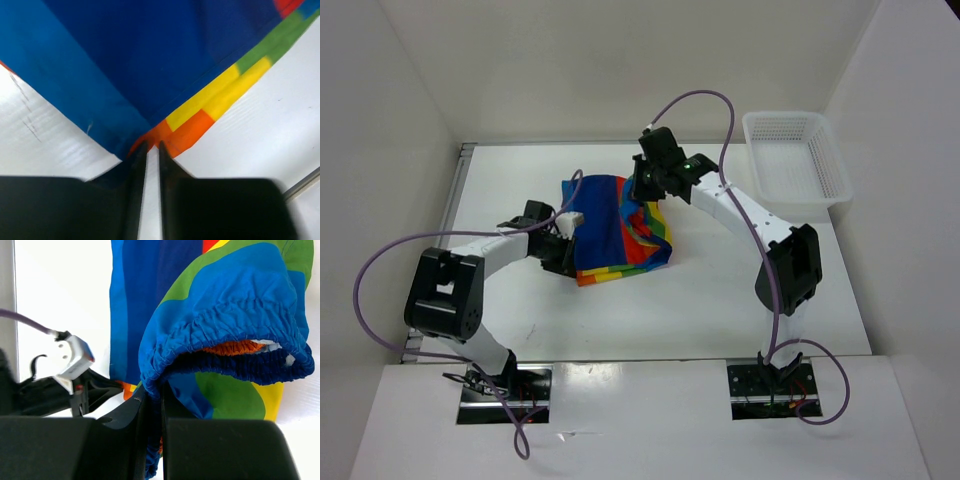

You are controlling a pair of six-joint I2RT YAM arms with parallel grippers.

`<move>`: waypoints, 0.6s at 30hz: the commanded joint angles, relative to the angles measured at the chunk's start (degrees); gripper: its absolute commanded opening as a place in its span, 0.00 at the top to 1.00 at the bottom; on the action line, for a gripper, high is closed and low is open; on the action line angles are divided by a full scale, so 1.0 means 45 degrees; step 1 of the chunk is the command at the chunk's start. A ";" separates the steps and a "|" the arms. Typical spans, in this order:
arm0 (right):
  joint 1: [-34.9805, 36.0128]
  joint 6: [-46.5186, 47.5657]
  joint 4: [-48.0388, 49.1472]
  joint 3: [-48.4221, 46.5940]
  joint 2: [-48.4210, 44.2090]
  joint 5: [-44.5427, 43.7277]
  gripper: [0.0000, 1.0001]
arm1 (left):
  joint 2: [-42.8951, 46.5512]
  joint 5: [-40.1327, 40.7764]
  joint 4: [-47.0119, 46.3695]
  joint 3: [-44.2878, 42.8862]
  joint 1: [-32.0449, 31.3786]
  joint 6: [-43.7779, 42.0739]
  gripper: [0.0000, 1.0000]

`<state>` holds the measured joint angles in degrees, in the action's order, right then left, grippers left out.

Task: Fold and stack the shorts
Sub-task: Fold the shorts

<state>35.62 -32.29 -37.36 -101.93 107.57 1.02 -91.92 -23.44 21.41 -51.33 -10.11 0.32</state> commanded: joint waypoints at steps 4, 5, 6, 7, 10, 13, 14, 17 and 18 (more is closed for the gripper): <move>0.0035 0.0262 0.0081 -0.0824 -0.0039 0.0417 1.00 | -0.1037 -0.0023 -0.0635 0.0411 0.0118 -0.0070 0.94; 0.0228 0.0378 0.0081 -0.0941 0.0079 0.0419 1.00 | -0.1328 -0.0025 -0.0636 0.0411 0.0118 -0.0070 0.96; 0.0423 0.0379 0.0081 -0.0943 0.0216 0.0554 1.00 | -0.1447 -0.0025 -0.0636 0.0275 0.0118 -0.0070 0.96; 0.0541 0.0379 0.0081 -0.1271 0.0507 0.0555 1.00 | -0.1448 -0.0025 -0.0636 0.0274 0.0118 -0.0070 0.96; 0.0855 0.0069 0.0313 -0.1392 0.1054 0.1100 1.00 | -0.1566 -0.0162 -0.0754 0.0274 0.0118 -0.0070 0.97; 0.1283 -0.0109 0.0745 -0.1643 0.1678 0.1765 1.00 | -0.1566 -0.0162 -0.0754 0.0274 0.0118 -0.0070 0.97; 0.1401 -0.0109 0.0880 -0.1800 0.1875 0.1882 1.00 | -0.1566 -0.0297 -0.0870 0.0274 0.0118 -0.0070 0.97; 0.1675 -0.0225 0.1522 -0.2211 0.2462 0.2525 1.00 | -0.1566 -0.0299 -0.0871 0.0391 0.0118 -0.0070 0.97; 0.1675 -0.0226 0.1681 -0.2212 0.2463 0.2992 1.00 | -0.1682 -0.0299 -0.0871 0.0391 0.0118 -0.0070 0.97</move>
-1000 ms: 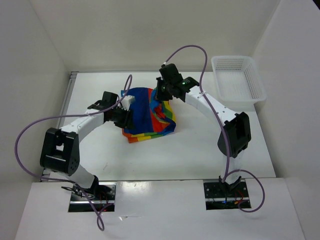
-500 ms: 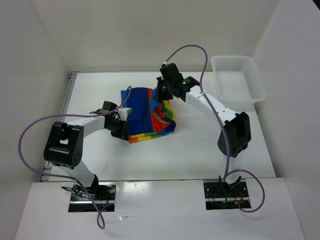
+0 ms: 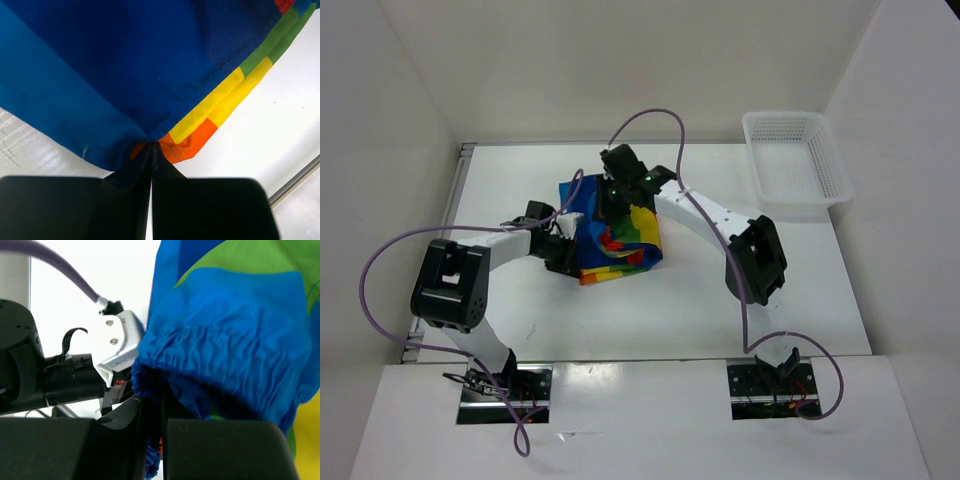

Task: Fold and stack the shorts
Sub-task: Fold the shorts

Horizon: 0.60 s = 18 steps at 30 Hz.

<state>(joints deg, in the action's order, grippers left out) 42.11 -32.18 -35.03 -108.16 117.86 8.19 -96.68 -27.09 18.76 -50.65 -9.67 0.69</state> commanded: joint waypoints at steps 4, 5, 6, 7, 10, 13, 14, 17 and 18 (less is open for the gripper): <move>0.0233 -0.0367 0.1162 -0.1354 0.0604 0.1404 1.00 | -0.0624 0.0513 -0.0283 0.0124 0.0020 -0.0153 0.97; 0.0233 -0.0367 0.1162 -0.1491 0.0779 0.1404 0.94 | -0.0624 0.0513 -0.0148 -0.0012 0.0020 -0.0153 0.97; 0.0233 -0.0251 0.1046 -0.1782 0.0781 0.1404 0.74 | -0.0624 0.0513 0.0008 -0.0129 0.0156 -0.0153 0.95; 0.0233 -0.0250 0.0910 -0.1920 0.0935 0.1404 0.63 | -0.0469 0.0339 0.0010 -0.0130 0.0157 -0.0153 0.94; 0.0233 -0.0250 0.0908 -0.2058 0.1054 0.1404 0.33 | 0.0076 -0.0130 0.0633 -0.0383 0.0586 -0.0153 0.75; 0.0233 -0.0250 0.0908 -0.2176 0.1054 0.1073 0.33 | 0.0722 -0.0443 0.1395 -0.0832 0.1152 -0.0153 0.37; 0.0233 -0.0250 0.0908 -0.2176 0.1054 0.1072 0.32 | 0.0859 -0.0444 0.1551 -0.1085 0.1289 -0.0153 0.32; 0.0117 -0.0542 0.1161 -0.2293 0.1054 0.1072 0.32 | 0.1114 -0.0970 0.1963 -0.1574 0.1835 -0.0153 0.31; 0.0115 -0.0543 0.1162 -0.2409 0.1054 0.1072 0.32 | 0.1250 -0.1262 0.2079 -0.1576 0.2088 -0.0153 0.31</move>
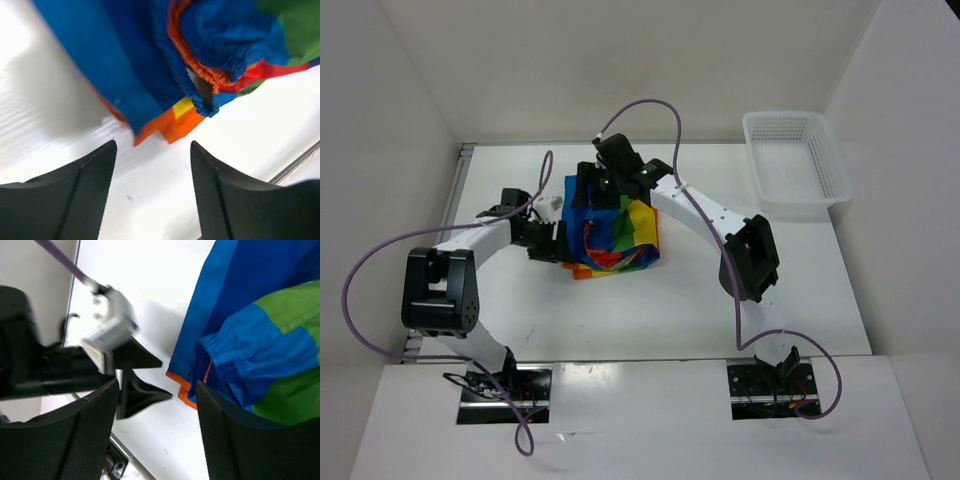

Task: Fold and stack the shorts
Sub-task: Fold the shorts

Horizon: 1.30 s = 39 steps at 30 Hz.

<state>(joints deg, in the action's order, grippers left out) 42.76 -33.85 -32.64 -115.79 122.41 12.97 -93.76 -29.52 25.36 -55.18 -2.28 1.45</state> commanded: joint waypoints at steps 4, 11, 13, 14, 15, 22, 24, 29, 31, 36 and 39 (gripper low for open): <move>-0.0341 -0.0291 0.0517 -0.0483 -0.0093 -0.0750 0.57 | 0.1106 -0.0726 0.0613 -0.1252 0.0605 -0.0323 0.45; -0.2059 -0.0545 0.0828 0.3050 -0.2434 -0.1183 0.46 | 0.0485 -0.0744 0.0361 -0.3398 -0.0291 -0.0323 0.32; -0.2782 -0.0545 0.0965 0.4219 -0.3174 -0.1066 0.35 | 0.0367 -0.0262 0.0359 -0.3811 -0.0856 -0.0323 0.20; -0.2997 -0.0545 0.0965 0.4555 -0.3372 -0.0680 0.33 | 0.0250 0.0072 0.0359 -0.3967 -0.1034 -0.0323 0.15; -0.3308 -0.0545 0.0965 0.4887 -0.3548 -0.0560 0.31 | 0.0249 0.0423 0.0359 -0.4297 -0.1248 -0.0323 0.09; -0.3429 -0.0291 0.1003 0.7408 -0.4428 -0.0248 0.21 | -0.0902 0.2048 0.0498 -0.4965 -0.2636 -0.0323 0.00; -0.3429 -0.0407 0.1335 0.7936 -0.4429 -0.0031 0.20 | -0.1369 0.2124 0.0224 -0.5082 -0.2813 -0.0323 0.00; -0.3429 -0.0408 0.1998 0.8639 -0.4253 0.0319 0.20 | -0.2037 0.2634 -0.0205 -0.5569 -0.2813 -0.0323 0.00; -0.3546 -0.0544 0.2311 0.8816 -0.4136 0.0709 0.20 | -0.2367 0.3139 -0.0207 -0.5998 -0.2813 -0.0323 0.00; -0.3663 -0.0838 0.3735 0.9538 -0.3278 0.2368 0.23 | -0.3128 0.3377 -0.0186 -0.6566 -0.2813 -0.0323 0.00; -0.3663 -0.0838 0.3895 0.9539 -0.2536 0.2508 0.33 | -0.3306 0.3220 -0.0187 -0.6840 -0.2813 -0.0323 0.06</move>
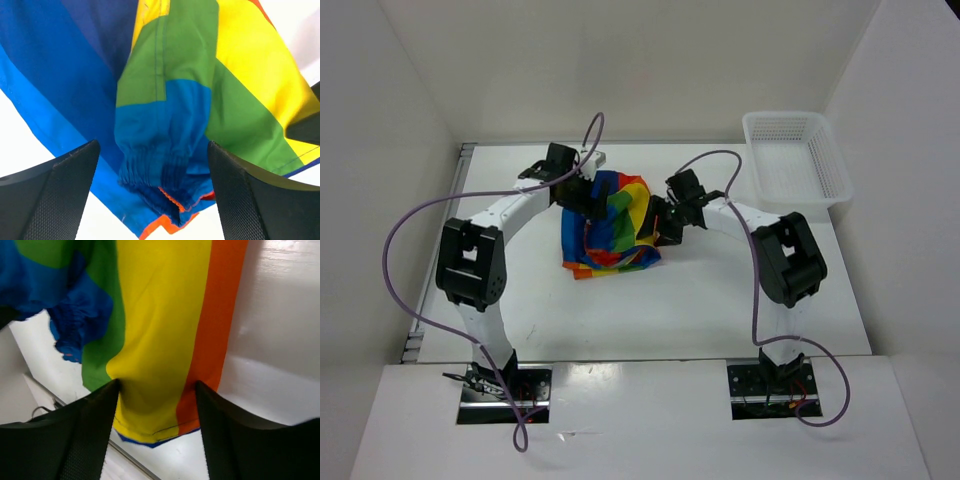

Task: Fold and stack the shorts
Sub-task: Fold the shorts

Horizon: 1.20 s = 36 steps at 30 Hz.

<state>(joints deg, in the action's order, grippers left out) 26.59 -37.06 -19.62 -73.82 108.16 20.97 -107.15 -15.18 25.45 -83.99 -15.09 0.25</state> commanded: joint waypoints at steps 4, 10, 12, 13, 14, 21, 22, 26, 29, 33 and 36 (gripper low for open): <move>-0.0069 0.0031 0.0865 0.0096 0.0887 0.0204 0.53 | -0.0036 0.0444 -0.0519 -0.0166 0.0151 -0.0056 0.06; -0.0186 0.0304 0.0474 -0.0040 0.0887 -0.0324 0.69 | -0.1031 -0.0823 -0.0381 -0.0323 0.0170 -0.0056 0.13; -0.0186 0.0306 0.0473 -0.0040 0.0887 -0.0324 0.69 | -0.0896 -0.0826 -0.0616 -0.0108 0.0170 -0.0056 0.22; -0.0186 0.0306 0.0357 -0.0176 0.0887 -0.0324 0.69 | -0.0779 -0.0826 -0.0868 -0.0106 0.0170 -0.0056 0.29; -0.0186 0.0441 0.0355 -0.0177 0.0887 -0.0324 0.69 | -0.0778 -0.0826 -0.0871 0.0029 0.0170 -0.0056 0.47; -0.0186 0.0949 -0.0074 -0.0314 0.0594 -0.0791 0.66 | -0.0915 -0.1529 -0.0462 -0.1120 0.0462 -0.0056 1.00; -0.0186 0.1085 -0.0229 -0.0314 0.0420 -0.0793 0.62 | -0.0721 -0.1529 -0.0345 -0.1470 0.0463 -0.0056 1.00; -0.0186 0.1321 -0.0464 -0.0451 0.0262 -0.1085 0.29 | -0.0563 -0.1392 0.0261 -0.2798 0.0735 -0.0056 1.00; -0.0186 0.1321 -0.0465 -0.0567 0.0262 -0.0931 0.19 | -0.0893 -0.1742 0.0496 -0.3599 0.1009 -0.0056 1.00; -0.0186 0.1321 -0.0348 -0.0705 0.0652 -0.0619 0.19 | -0.1966 -0.1918 0.0750 -0.4925 0.1147 -0.0056 1.00; -0.0186 0.1321 0.0040 -0.0705 0.0789 -0.0170 0.33 | -0.2748 -0.2036 0.1003 -0.5612 0.1283 -0.0056 1.00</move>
<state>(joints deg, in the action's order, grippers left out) 26.20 -31.97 -20.34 -75.13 112.27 18.44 -115.77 -22.44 29.26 -106.13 -10.20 0.23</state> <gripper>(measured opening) 0.713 0.029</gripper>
